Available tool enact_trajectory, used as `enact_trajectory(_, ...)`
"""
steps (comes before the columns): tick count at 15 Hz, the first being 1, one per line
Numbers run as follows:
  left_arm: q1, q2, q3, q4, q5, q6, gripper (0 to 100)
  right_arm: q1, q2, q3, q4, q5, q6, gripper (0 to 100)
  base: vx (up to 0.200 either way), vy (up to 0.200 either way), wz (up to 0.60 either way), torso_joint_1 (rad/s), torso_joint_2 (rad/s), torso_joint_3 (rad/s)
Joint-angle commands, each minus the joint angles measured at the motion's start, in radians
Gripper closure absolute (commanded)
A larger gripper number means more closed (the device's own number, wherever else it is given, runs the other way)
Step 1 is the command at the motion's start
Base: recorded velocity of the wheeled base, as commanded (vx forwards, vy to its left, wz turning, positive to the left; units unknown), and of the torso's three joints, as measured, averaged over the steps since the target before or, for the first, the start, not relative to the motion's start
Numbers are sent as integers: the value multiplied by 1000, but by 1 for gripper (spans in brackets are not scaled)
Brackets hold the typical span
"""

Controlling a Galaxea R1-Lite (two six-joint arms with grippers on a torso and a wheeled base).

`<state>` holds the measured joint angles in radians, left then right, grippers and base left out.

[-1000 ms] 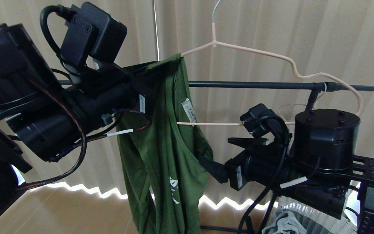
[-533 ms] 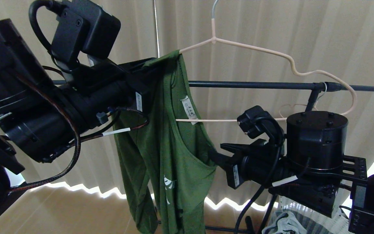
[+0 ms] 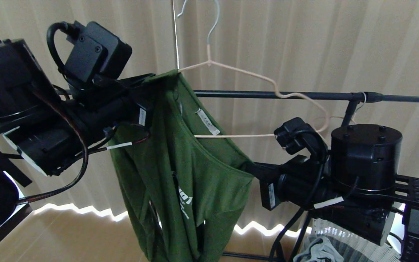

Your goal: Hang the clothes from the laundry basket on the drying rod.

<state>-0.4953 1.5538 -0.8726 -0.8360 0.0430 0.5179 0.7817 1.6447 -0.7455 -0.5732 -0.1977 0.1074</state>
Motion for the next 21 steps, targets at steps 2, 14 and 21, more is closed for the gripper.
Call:
enact_trajectory(2,50,23,33,-3,9,11,100,-45,-25,6,-1,0,-2,100,0,0,0,0,0,0)
enact_trajectory(14,147,6,178,-123,9,37,100,-242,-54,-15,12,0,-9,100,0,0,0,0,0,0)
enact_trajectory(21,141,11,211,-129,6,93,100,-179,-51,-90,12,12,-9,100,0,0,0,0,0,0)
